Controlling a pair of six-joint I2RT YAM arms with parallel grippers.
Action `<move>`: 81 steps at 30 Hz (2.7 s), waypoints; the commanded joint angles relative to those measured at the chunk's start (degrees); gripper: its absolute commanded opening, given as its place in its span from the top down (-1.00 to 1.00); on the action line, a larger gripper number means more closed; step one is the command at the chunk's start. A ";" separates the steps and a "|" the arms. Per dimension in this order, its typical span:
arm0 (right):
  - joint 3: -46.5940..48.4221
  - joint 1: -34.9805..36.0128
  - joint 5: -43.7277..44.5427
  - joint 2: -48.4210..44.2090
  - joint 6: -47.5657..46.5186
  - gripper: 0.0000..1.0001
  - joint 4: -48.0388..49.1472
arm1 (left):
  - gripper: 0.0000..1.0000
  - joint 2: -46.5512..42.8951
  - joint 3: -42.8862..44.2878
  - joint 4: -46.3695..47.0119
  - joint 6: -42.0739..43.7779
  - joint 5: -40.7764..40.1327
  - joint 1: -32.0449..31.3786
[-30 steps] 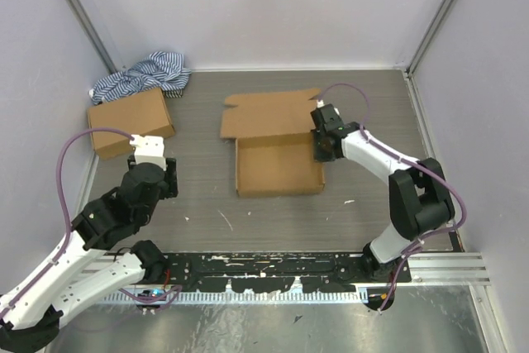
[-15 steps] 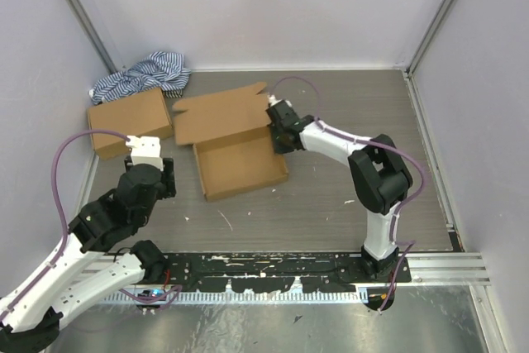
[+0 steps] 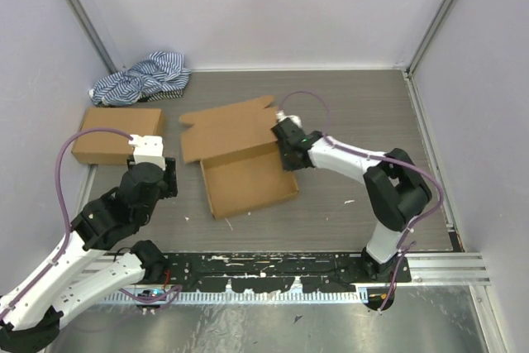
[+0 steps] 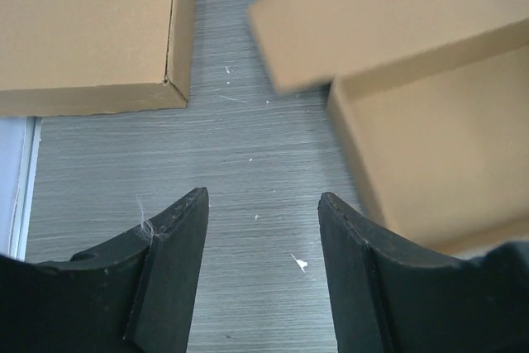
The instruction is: Fold the paper box
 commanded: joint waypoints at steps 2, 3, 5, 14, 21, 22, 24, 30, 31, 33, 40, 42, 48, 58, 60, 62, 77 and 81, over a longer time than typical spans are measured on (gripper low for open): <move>-8.51 -12.15 -0.27 -5.69 7.39 0.98 3.88 | -0.25 -0.31 0.88 1.62 -1.62 1.02 0.24; -10.28 -12.74 -0.33 -6.99 7.85 0.99 4.42 | -0.24 0.16 1.53 1.45 -2.95 0.74 0.27; -11.94 -12.94 -1.39 -9.01 8.20 0.99 4.71 | -0.23 1.40 1.88 2.29 -6.55 0.74 0.30; -21.82 -12.35 -6.26 -20.12 10.25 0.99 4.17 | -0.31 19.11 2.08 14.79 -12.22 2.25 0.59; -25.76 -10.52 -7.80 -26.44 9.14 0.81 2.93 | -0.49 33.17 5.27 19.64 -14.12 13.13 9.79; -25.47 -10.19 -7.33 -26.88 9.01 0.61 2.46 | -0.50 34.12 4.81 20.75 -14.49 14.64 11.18; -25.14 -9.53 -5.60 -28.71 9.08 0.09 1.31 | -0.61 34.85 3.24 22.98 -15.27 17.60 14.45; -21.40 -9.35 -1.52 -38.66 6.68 -0.95 -1.35 | -0.88 31.83 -4.89 37.07 -18.93 33.63 23.90; -20.43 -9.52 0.31 -39.69 6.42 -0.99 -0.74 | -0.91 31.65 -5.91 39.87 -19.15 35.23 24.64; -18.27 -9.99 3.78 -40.23 7.46 -1.00 0.26 | -0.93 32.87 -6.55 43.96 -19.54 38.61 25.88; -6.64 -26.92 -8.97 -24.86 6.84 -0.89 1.29 | -0.87 50.36 3.97 42.58 -21.58 51.70 30.33; -6.27 -31.57 -15.29 -21.24 7.01 -0.80 3.43 | -0.81 53.64 4.23 44.37 -23.84 55.23 31.87; -7.28 -36.91 -23.93 -13.42 6.85 -0.69 9.05 | -0.76 59.29 3.98 50.14 -26.50 58.53 32.93; -7.31 -37.04 -29.88 -6.52 6.30 -0.56 12.35 | -0.57 66.99 5.45 56.61 -29.37 63.00 33.02; -7.21 -37.08 -31.72 -4.94 6.27 -0.49 13.15 | -0.53 67.74 5.66 57.00 -29.46 63.24 33.02; -7.51 -37.04 -33.66 -3.84 6.31 -0.41 14.30 | -0.48 68.05 5.89 57.15 -29.46 63.11 33.04; -2.72 -29.70 -23.90 -6.80 2.37 0.23 8.59 | 0.08 64.66 8.65 53.66 -27.45 63.08 32.50; -0.49 -25.59 -16.40 -7.96 1.61 0.24 5.68 | 0.08 61.48 9.87 48.40 -24.03 59.41 30.98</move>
